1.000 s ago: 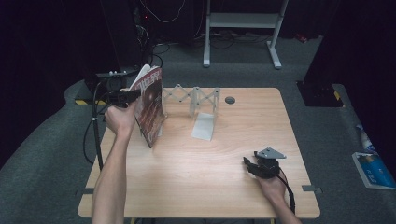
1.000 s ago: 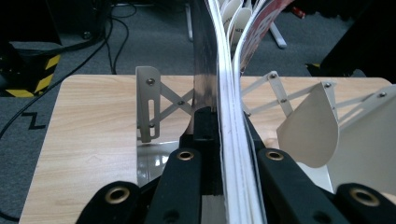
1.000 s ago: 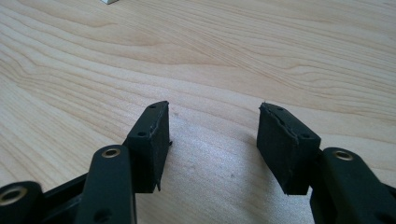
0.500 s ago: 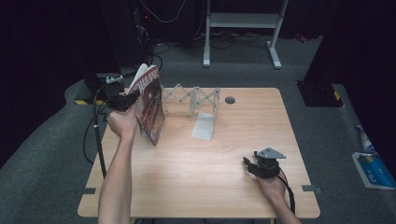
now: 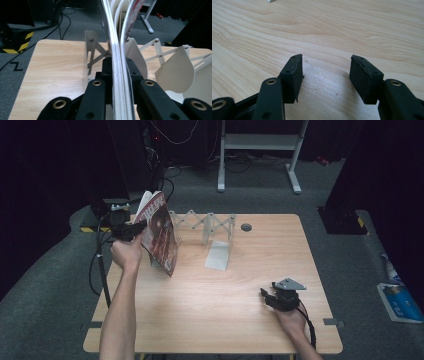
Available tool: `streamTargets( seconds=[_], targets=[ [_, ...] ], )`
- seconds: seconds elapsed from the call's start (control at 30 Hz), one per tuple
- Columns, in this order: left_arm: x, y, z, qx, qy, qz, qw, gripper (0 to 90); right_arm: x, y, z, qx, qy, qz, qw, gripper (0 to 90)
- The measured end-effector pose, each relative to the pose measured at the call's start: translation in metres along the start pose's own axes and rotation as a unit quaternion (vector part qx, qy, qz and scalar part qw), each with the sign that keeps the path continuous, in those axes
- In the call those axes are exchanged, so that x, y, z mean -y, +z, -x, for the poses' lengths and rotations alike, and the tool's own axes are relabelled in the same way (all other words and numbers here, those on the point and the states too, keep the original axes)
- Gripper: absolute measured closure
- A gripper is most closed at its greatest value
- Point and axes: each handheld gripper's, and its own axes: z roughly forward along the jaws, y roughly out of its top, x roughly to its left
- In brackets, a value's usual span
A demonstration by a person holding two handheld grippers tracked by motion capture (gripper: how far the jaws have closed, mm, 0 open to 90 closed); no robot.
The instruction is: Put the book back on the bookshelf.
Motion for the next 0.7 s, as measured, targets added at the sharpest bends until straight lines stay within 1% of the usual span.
streamTargets(
  seconds=[0.1, 0.27, 0.37, 0.43, 0.53, 0.6, 0.67, 0.7],
  targets=[
    [0.001, 0.0, -0.003, -0.003, -0.006, -0.004, 1.0, 80.2, 0.0, 0.0, 0.0, 0.0, -0.001, 0.0, 1.0, 44.0],
    [0.0, 0.0, -0.005, -0.007, 0.002, -0.008, 0.9999, 79.7, 0.0, 0.0, 0.0, -0.001, -0.001, 0.001, 1.0, 44.0],
    [0.001, 0.0, -0.007, -0.014, 0.006, -0.013, 0.9998, 78.1, 0.0, 0.0, 0.0, -0.001, -0.001, 0.0, 1.0, 44.0],
    [0.002, 0.0, -0.009, -0.016, 0.003, -0.016, 0.9997, 76.9, 0.0, 0.0, 0.0, -0.001, -0.001, 0.0, 1.0, 44.0],
    [0.003, -0.001, -0.012, -0.021, -0.006, -0.019, 0.9996, 75.0, 0.0, 0.0, 0.0, -0.001, -0.001, 0.001, 1.0, 44.0],
    [0.004, -0.001, -0.014, -0.029, -0.002, -0.023, 0.9993, 73.6, 0.0, 0.0, 0.0, -0.001, -0.001, 0.001, 1.0, 43.9],
    [0.005, -0.001, -0.014, -0.031, -0.001, -0.024, 0.9992, 72.4, 0.0, 0.0, 0.0, -0.001, -0.001, 0.001, 1.0, 43.9],
    [0.005, -0.001, -0.014, -0.035, 0.003, -0.025, 0.999, 71.8, 0.0, 0.0, 0.0, -0.001, -0.001, 0.001, 1.0, 43.9]
  ],
)
